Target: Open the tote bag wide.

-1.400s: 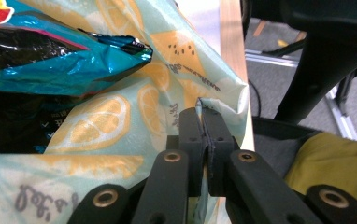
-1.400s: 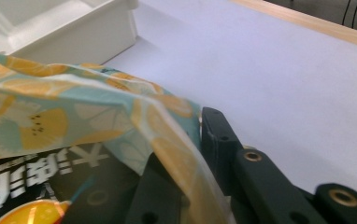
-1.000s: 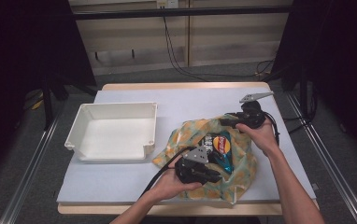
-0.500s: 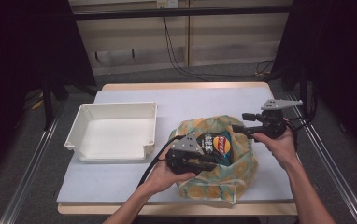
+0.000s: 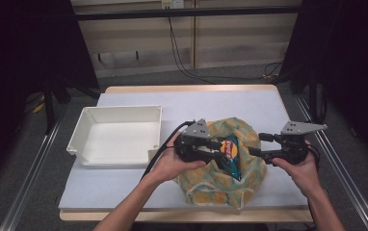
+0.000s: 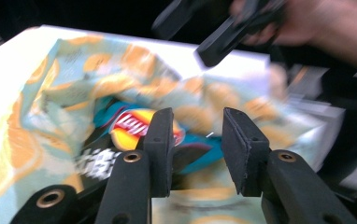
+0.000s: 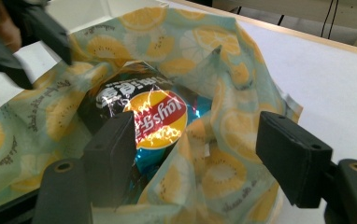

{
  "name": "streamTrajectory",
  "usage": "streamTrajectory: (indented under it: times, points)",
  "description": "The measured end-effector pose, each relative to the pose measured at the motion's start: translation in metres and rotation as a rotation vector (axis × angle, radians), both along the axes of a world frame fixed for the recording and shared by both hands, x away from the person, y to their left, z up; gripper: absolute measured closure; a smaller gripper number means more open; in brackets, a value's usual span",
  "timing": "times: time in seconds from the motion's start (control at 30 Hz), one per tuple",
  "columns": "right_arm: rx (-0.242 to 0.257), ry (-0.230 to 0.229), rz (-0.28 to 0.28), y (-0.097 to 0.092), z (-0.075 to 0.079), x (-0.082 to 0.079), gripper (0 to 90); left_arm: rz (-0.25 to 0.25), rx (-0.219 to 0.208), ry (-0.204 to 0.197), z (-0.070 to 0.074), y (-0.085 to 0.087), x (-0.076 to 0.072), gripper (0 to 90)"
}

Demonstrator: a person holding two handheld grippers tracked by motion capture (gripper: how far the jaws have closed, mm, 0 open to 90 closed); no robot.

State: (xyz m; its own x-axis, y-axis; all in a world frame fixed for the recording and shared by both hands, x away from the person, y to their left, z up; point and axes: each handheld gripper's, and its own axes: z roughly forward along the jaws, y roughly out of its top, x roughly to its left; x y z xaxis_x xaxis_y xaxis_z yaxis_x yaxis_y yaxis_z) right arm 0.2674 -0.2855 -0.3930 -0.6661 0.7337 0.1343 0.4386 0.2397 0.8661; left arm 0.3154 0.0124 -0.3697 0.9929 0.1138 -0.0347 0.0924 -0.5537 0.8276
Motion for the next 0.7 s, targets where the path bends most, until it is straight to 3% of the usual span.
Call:
streamTrajectory:
  times: [0.13, 0.17, 0.33, 0.4, 0.5, 0.53, 0.7]
  points:
    - [0.017, -0.006, -0.013, -0.004, -0.004, -0.004, 28.6, -0.037, 0.115, -0.036, -0.009, -0.017, 0.008, 61.9]
    - [0.02, -0.007, -0.01, -0.004, -0.005, -0.004, 28.6, -0.058, 0.109, -0.022, -0.012, -0.02, 0.009, 60.3]
    - [0.024, -0.006, -0.013, -0.006, -0.006, -0.006, 28.5, -0.077, 0.188, -0.06, -0.025, -0.032, 0.008, 52.5]
    - [0.026, -0.003, -0.011, -0.006, -0.007, -0.008, 28.5, -0.055, 0.214, -0.086, -0.03, -0.034, 0.006, 49.0]
    - [0.027, 0.002, -0.001, -0.003, -0.008, -0.01, 28.3, -0.056, 0.225, -0.093, -0.036, -0.036, 0.005, 45.5]
    - [0.034, 0.006, 0.003, -0.002, -0.008, -0.01, 28.2, -0.069, 0.223, -0.081, -0.037, -0.036, 0.006, 42.7]
    - [0.038, -0.004, 0.002, -0.001, -0.005, -0.012, 28.1, -0.104, 0.251, -0.098, -0.045, -0.04, 0.005, 35.2]
